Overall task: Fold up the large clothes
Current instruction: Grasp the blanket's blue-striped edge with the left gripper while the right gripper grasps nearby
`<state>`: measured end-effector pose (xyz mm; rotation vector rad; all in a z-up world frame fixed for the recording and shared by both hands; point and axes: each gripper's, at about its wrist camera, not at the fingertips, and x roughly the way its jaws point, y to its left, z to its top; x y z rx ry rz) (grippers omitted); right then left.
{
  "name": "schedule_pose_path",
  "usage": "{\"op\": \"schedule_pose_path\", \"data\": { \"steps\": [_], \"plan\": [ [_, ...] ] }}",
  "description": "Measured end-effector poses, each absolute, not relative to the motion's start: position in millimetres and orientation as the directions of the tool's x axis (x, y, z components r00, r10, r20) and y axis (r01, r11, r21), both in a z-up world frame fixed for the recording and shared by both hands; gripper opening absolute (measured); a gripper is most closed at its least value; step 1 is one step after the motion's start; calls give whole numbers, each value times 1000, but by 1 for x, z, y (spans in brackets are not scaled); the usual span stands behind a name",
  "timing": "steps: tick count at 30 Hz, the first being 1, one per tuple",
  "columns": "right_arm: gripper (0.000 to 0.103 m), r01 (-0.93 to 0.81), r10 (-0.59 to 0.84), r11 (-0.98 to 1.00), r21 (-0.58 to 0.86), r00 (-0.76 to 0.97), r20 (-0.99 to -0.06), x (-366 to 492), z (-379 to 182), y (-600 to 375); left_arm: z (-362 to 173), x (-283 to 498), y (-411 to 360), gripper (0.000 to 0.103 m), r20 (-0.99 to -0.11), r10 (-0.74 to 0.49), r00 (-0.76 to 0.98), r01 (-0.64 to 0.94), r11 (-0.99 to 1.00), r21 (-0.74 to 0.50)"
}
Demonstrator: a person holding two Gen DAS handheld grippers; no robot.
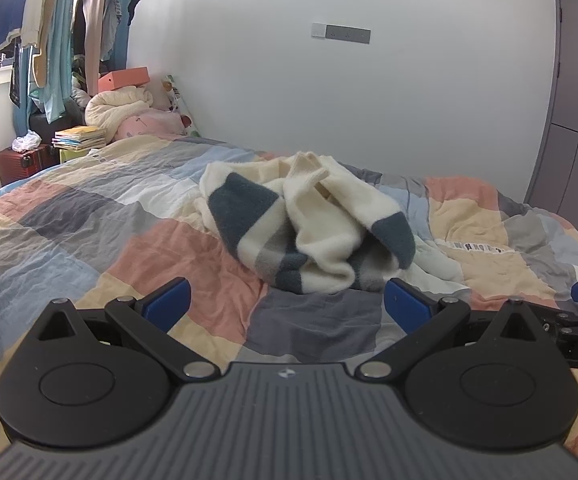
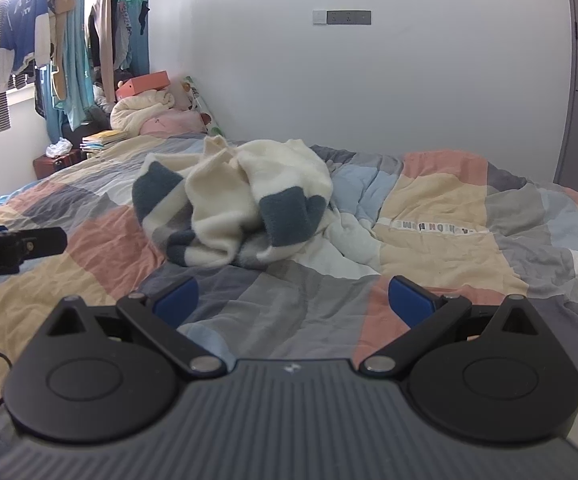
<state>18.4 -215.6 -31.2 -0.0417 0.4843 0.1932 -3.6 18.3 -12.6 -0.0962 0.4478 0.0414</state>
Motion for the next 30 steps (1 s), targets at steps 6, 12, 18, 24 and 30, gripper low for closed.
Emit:
{"op": "schedule_pose_path", "data": {
  "steps": [6, 12, 18, 24, 30],
  "plan": [
    [103, -221, 200, 975, 11, 859, -471, 18, -29, -209, -13, 3, 21, 103, -447, 28, 894, -76, 993, -91],
    [103, -277, 267, 959, 52, 834, -483, 42, -14, -205, 0, 31, 30, 103, -446, 61, 893, -110, 990, -87],
    [103, -285, 261, 958, 11, 861, -436, 76, 14, -199, 20, 70, 50, 103, -433, 66, 899, -127, 986, -112],
    [103, -283, 277, 957, 59, 845, -458, 125, 11, -194, 12, 129, 63, 103, -449, 77, 890, -136, 985, -102],
    [103, -213, 242, 970, 115, 825, -511, 179, -17, -191, -37, 192, 89, 103, -548, 28, 836, -144, 975, -168]
  ]
}}
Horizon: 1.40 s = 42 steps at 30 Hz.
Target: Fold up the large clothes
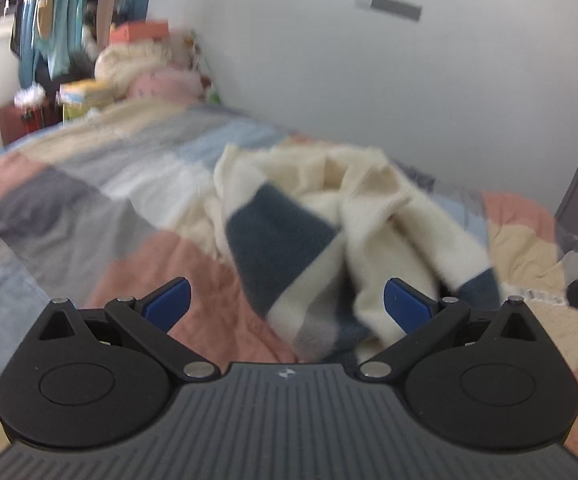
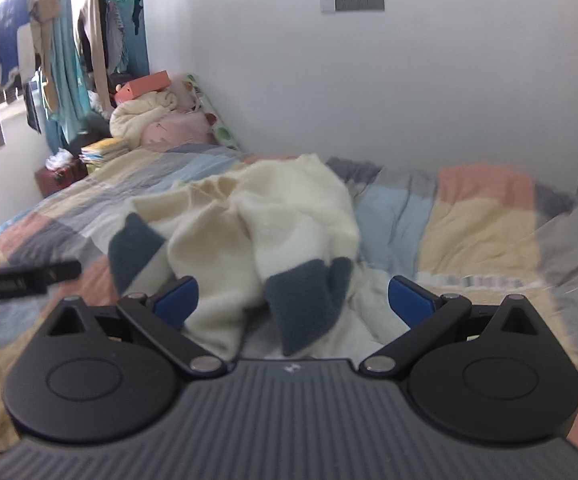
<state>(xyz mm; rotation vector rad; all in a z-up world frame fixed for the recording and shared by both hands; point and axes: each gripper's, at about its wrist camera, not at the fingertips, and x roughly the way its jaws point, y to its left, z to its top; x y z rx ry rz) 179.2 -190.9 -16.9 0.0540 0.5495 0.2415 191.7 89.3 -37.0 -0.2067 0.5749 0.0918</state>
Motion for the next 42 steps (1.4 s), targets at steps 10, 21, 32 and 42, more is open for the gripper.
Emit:
{"op": "schedule_pose_path", "data": {
  "steps": [10, 21, 32, 42],
  "plan": [
    [97, -202, 236, 972, 123, 792, -563, 240, -88, -181, -114, 244, 108, 103, -537, 6, 844, -138, 969, -205],
    [79, -224, 211, 974, 43, 817, -536, 269, -131, -167, -144, 268, 103, 86, -500, -51, 864, -96, 960, -262],
    [22, -171, 205, 979, 112, 831, -518, 259, -129, -192, -149, 266, 105, 39, -467, -70, 882, -91, 946, -312],
    [16, -141, 170, 985, 96, 862, -477, 222, -95, -218, -102, 211, 113, 22, -346, -71, 935, -66, 927, -370]
  ]
}}
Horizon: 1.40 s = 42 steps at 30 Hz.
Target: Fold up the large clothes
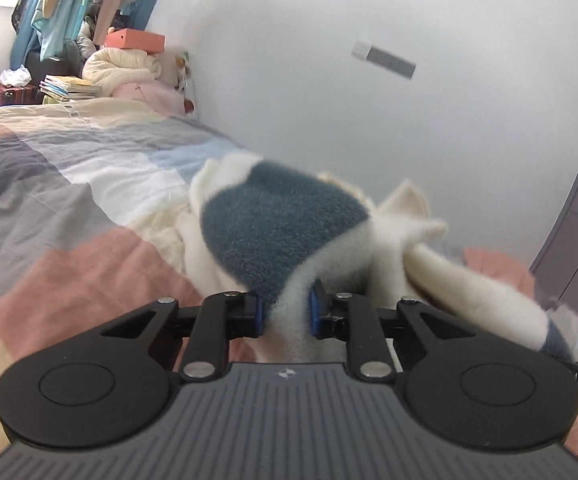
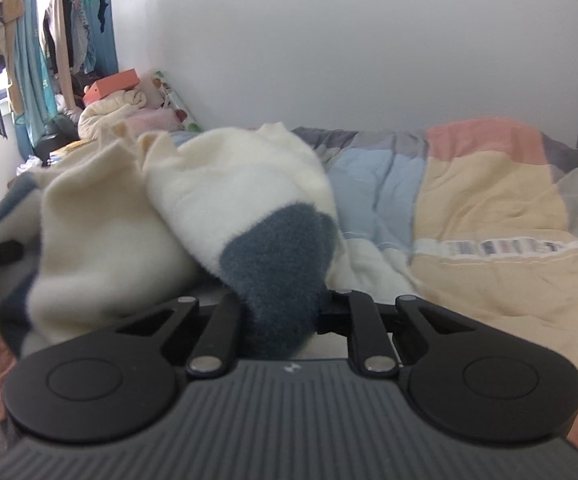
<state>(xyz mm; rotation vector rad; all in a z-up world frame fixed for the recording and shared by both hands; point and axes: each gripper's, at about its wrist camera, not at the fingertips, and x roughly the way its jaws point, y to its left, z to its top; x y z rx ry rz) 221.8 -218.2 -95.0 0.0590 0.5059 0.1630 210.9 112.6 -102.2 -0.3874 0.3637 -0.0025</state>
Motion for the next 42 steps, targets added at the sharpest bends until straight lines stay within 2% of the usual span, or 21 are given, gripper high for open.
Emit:
{"op": "schedule_pose_path", "data": {
  "steps": [8, 16, 19, 22, 32, 42],
  "plan": [
    [14, -61, 76, 997, 52, 922, -380, 177, -52, -246, -68, 134, 114, 18, -286, -98, 953, -36, 902, -430],
    [14, 37, -7, 994, 99, 959, -284, 128, -12, -280, -38, 58, 115, 17, -251, -68, 966, -63, 876, -478],
    [14, 80, -43, 989, 122, 960, -275, 115, -6, -294, -32, 39, 123, 17, -258, -44, 965, -97, 854, -511],
    [14, 133, -74, 978, 162, 943, -323, 112, -9, -311, -36, 30, 129, 17, -295, -21, 955, -140, 845, -515],
    [14, 360, -121, 885, 295, 791, -600, 159, -63, -355, -72, 64, 137, 17, -476, 22, 879, -278, 836, -474],
    [16, 492, -158, 821, 291, 684, -712, 194, -122, -365, -115, 124, 145, 22, -603, 52, 796, -336, 867, -369]
  ]
}}
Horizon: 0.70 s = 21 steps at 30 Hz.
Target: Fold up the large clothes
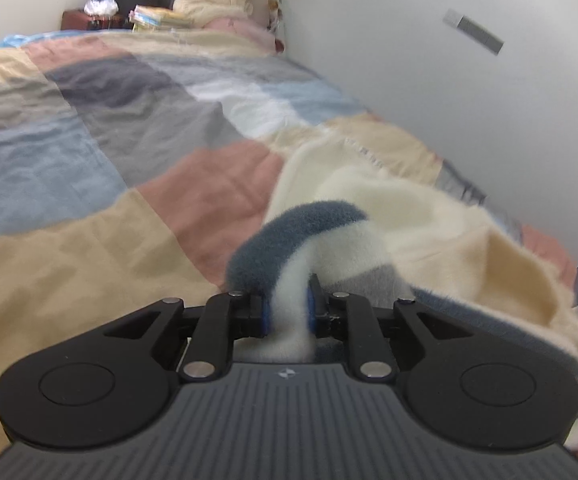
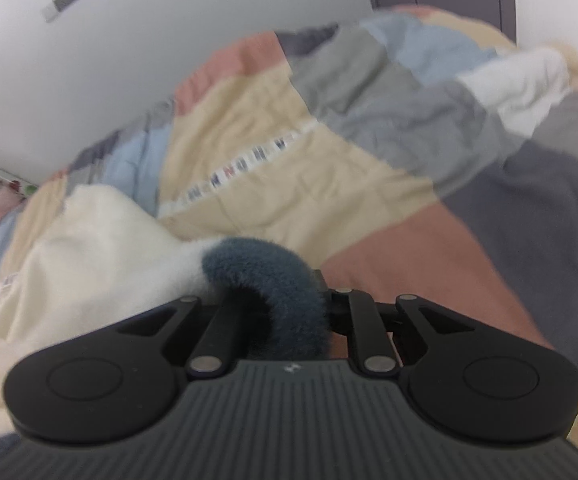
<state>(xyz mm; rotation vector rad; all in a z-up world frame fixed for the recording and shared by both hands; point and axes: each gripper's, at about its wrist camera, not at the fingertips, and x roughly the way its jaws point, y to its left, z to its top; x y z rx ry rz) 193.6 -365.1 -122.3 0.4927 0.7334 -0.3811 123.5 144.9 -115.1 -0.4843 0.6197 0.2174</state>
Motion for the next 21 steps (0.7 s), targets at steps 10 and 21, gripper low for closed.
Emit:
{"op": "schedule_pose_path", "data": {
  "steps": [10, 21],
  "plan": [
    [18, 488, -219, 845, 219, 689, -691, 189, -112, -351, -108, 126, 145, 29, -600, 53, 798, -316, 885, -342],
    [60, 347, -177, 905, 245, 833, -525, 131, -50, -332, -45, 68, 132, 71, -466, 45, 884, -245, 892, -379]
  ]
}}
